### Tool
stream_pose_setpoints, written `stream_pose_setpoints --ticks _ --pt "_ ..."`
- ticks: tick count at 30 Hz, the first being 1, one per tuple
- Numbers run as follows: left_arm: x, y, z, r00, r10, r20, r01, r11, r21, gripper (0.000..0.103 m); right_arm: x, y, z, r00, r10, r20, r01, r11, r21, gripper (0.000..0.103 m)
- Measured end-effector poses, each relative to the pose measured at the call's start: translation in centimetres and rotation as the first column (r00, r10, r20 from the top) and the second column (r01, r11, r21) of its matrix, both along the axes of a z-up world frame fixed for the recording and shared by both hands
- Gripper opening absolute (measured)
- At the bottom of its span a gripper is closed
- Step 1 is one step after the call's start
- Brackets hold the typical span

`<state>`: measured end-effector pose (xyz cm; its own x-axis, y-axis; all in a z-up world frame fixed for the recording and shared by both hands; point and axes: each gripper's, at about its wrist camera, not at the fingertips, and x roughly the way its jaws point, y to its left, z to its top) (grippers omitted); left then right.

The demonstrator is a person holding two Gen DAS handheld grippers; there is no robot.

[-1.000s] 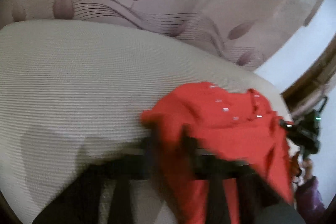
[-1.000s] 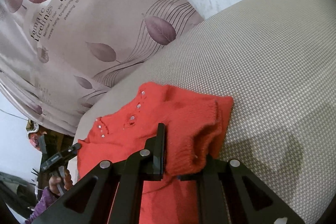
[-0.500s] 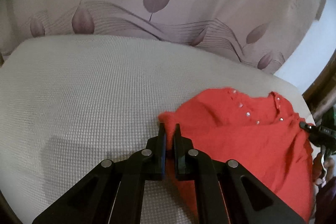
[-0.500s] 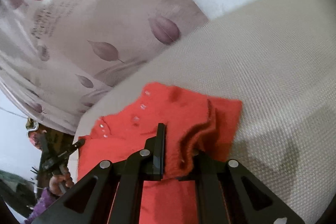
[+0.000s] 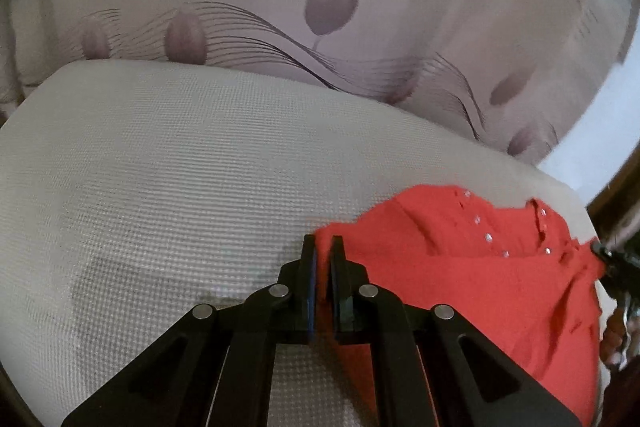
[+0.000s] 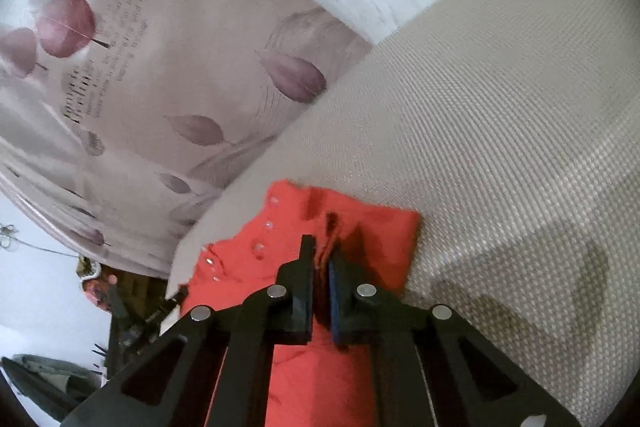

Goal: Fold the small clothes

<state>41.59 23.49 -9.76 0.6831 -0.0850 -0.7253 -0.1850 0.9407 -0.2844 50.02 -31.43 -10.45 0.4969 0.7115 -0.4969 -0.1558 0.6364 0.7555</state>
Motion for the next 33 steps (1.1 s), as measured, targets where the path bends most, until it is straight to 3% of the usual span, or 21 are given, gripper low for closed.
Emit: stream_pose_setpoints --ticks 3,6,8,10,14,16,20,25,27,29,33 --pt "-0.4 1.2 0.0 0.998 0.067 0.010 -0.067 0.998 -0.011 0.006 0.3 0.0 0.0 1.000 0.009 0.009 -0.009 1.000 0.000 0.006" --pt "-0.6 2.5 -0.3 0.995 0.095 0.010 -0.094 0.995 -0.045 0.006 1.0 0.6 -0.8 1.000 0.018 -0.026 -0.021 0.993 -0.116 0.008" --pt "-0.9 2.7 -0.2 0.995 0.096 0.020 -0.095 0.994 -0.050 0.006 1.5 0.6 -1.8 0.995 0.068 -0.078 -0.072 0.996 -0.057 0.010" --pt "-1.4 2.5 0.4 0.995 0.082 0.052 -0.080 0.996 -0.039 0.006 1.6 0.0 -2.1 0.993 0.058 -0.099 -0.060 0.998 -0.022 0.013" --pt "-2.8 0.8 2.7 0.993 0.043 0.114 -0.043 0.999 0.000 0.006 0.5 -3.6 -1.7 0.996 -0.047 -0.072 0.054 0.994 0.097 0.032" --pt "-3.6 -0.9 4.0 0.990 0.002 0.143 0.000 1.000 -0.016 0.006 0.1 -5.0 -1.5 0.994 -0.085 -0.076 0.091 0.992 0.082 0.034" --pt "-4.8 -4.8 4.6 0.983 -0.099 0.156 0.113 0.990 -0.083 0.011 0.8 -4.7 -1.7 0.992 -0.068 -0.102 0.066 0.998 -0.019 0.034" --pt "-5.1 -10.2 1.9 0.972 -0.222 0.082 0.231 0.965 -0.128 0.027 1.9 -0.7 -0.8 0.997 0.015 -0.069 -0.027 0.986 -0.166 0.034" --pt "-5.4 -11.7 0.9 0.969 -0.240 0.059 0.245 0.965 -0.094 0.034 1.8 0.3 -0.7 0.997 0.048 -0.060 -0.060 0.976 -0.209 0.025" --pt "-5.2 -12.1 0.5 0.969 -0.243 0.053 0.247 0.964 -0.100 0.035 1.7 1.2 -0.8 0.995 0.076 -0.066 -0.090 0.964 -0.251 0.013" --pt "-5.4 -11.5 0.5 0.972 -0.220 0.081 0.230 0.962 -0.149 0.041 1.3 -0.8 0.5 1.000 0.019 -0.010 -0.021 0.971 -0.238 0.006"
